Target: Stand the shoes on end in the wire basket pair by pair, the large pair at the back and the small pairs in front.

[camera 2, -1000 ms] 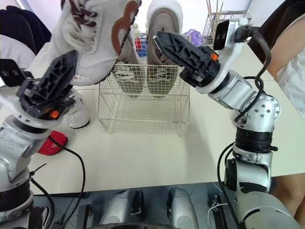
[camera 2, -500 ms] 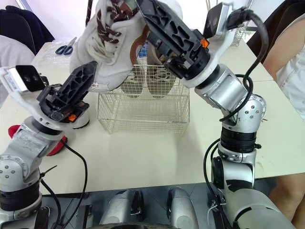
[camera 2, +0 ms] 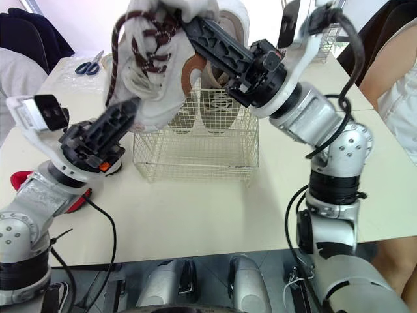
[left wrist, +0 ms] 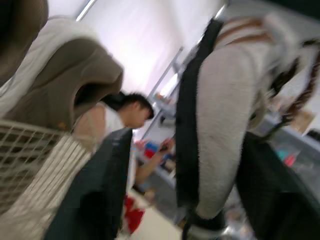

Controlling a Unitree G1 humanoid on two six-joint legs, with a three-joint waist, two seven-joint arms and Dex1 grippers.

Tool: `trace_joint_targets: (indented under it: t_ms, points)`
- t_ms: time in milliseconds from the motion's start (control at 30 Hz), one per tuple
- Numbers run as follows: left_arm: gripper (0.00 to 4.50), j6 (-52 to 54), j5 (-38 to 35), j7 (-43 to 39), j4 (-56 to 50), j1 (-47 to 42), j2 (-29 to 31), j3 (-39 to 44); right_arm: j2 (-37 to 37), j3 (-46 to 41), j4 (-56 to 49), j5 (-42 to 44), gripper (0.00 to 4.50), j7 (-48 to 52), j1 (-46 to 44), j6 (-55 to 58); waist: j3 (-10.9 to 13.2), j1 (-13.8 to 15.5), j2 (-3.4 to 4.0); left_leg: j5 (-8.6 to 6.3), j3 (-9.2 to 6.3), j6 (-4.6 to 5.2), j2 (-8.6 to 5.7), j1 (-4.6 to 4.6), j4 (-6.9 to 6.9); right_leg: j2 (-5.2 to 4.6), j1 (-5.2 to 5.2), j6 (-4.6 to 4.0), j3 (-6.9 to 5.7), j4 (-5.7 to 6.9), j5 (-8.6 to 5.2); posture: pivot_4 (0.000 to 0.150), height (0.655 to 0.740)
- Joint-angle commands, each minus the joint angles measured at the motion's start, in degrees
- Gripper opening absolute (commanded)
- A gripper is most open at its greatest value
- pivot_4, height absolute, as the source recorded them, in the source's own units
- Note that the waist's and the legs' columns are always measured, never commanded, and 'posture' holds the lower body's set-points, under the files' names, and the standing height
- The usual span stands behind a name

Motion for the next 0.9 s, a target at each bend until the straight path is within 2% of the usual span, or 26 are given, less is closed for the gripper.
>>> trace_joint_targets:
  t_ms: [33,133,267,333,500,600,733,900]
  points:
    - [4.45,3.81,4.36,-2.34,-1.98,1.46,7.03,2.02,-8.18,-1.38,4.75,-8.94,0.50,13.97,-5.14,-0.70,0.00,0.01,0.00,-0.03,0.00,0.04,0.00,-0.01,-0.02,0.00,-0.01,0.00,-0.01,-0.02,0.00,0.150,0.7400]
    - [4.45,6.75,6.52,-6.05,-3.78,4.06,15.37,6.32,-17.33,1.59,12.28,-21.17,0.50,29.41,-8.74,-3.87,0.03,0.06,-0.01,-0.05,0.02,0.09,-0.02,-0.16,-0.08,-0.01,-0.16,0.00,-0.01,-0.11,0.00,0.150,0.7400]
    - [4.45,6.95,9.43,-5.29,-4.98,3.60,19.99,8.21,-21.01,7.84,17.64,-34.14,0.50,42.23,-9.63,-9.01,0.03,-0.31,0.00,0.01,0.07,-0.05,-0.01,-0.24,-0.23,-0.01,-0.27,-0.01,0.00,-0.25,-0.01,0.150,0.7400]
    - [4.45,6.56,10.28,-2.18,-7.35,2.53,20.56,7.23,-21.62,10.98,22.75,-42.14,0.50,47.24,-9.98,-14.48,0.03,-0.42,0.00,0.04,0.14,-0.10,0.04,-0.24,-0.27,0.01,-0.35,-0.01,0.04,-0.23,-0.01,0.150,0.7400]
    - [4.45,4.28,7.89,7.22,-13.46,2.76,17.55,4.18,-19.36,11.83,30.90,-50.55,0.50,53.34,-11.42,-20.93,0.07,0.01,0.03,0.06,0.22,-0.13,0.03,-0.34,-0.27,-0.02,-0.46,0.00,0.09,-0.21,0.00,0.150,0.7400]
    - [4.45,-0.15,4.53,15.65,-16.19,5.52,10.55,1.17,-17.04,10.91,33.47,-53.24,0.50,54.15,-12.11,-23.73,0.07,-0.04,0.01,0.06,0.24,-0.13,0.03,-0.33,-0.25,-0.06,-0.44,0.00,0.15,-0.20,0.00,0.150,0.7400]
    - [4.45,0.69,11.25,17.72,-19.72,11.93,6.86,-4.66,-16.12,10.66,34.58,-54.55,0.50,56.78,-12.59,-22.45,0.08,-0.09,0.02,0.09,0.25,-0.16,0.05,-0.31,-0.24,-0.03,-0.43,0.00,0.13,-0.18,0.01,0.150,0.7400]
    - [4.45,0.89,13.41,16.07,-21.04,13.79,7.83,-6.94,-14.55,11.04,33.60,-55.08,0.50,59.07,-11.48,-19.09,0.08,0.03,0.02,0.09,0.22,-0.18,0.04,-0.30,-0.20,-0.02,-0.42,-0.03,0.10,-0.11,0.02,0.150,0.7400]
